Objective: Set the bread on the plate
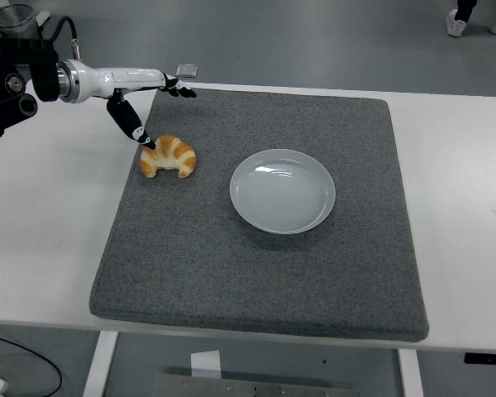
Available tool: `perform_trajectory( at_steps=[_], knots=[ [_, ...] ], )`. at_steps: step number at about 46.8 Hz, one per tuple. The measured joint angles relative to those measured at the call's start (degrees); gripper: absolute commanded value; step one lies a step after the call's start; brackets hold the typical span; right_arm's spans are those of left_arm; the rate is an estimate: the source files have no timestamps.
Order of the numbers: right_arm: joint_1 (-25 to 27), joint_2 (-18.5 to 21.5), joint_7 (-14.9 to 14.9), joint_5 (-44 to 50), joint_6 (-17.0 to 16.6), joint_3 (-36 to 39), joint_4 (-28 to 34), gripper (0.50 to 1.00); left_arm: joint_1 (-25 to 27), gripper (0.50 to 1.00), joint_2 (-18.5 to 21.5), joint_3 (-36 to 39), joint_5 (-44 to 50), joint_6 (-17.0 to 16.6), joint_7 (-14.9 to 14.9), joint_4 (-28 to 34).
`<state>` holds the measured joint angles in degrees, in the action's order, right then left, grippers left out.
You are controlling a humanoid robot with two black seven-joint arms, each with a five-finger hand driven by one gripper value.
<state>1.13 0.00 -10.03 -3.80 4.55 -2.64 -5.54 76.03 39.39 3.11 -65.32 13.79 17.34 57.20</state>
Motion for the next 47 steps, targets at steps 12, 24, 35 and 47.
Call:
perform_trajectory(
  at_steps=[12, 24, 35, 47],
  knots=[
    [0.00, 0.00, 0.00, 0.00, -0.01, 0.00, 0.00, 0.932, -0.26, 1.000, -0.35, 2.11, -2.93, -0.21, 0.03, -0.10],
    [0.01, 0.00, 0.00, 0.00, -0.03, 0.00, 0.00, 0.932, -0.66, 1.000, -2.07, 3.06, -3.76, -0.83, -0.21, -0.84],
    [-0.02, 0.00, 0.00, 0.00, -0.01, 0.00, 0.00, 0.932, -0.92, 1.000, -3.78, 3.39, -3.76, -1.82, -0.48, -2.77],
    [0.00, 0.00, 0.00, 0.00, -0.01, 0.00, 0.00, 0.932, -2.23, 1.000, -5.21, 3.40, -3.76, -2.13, -0.56, -4.72]
  ],
)
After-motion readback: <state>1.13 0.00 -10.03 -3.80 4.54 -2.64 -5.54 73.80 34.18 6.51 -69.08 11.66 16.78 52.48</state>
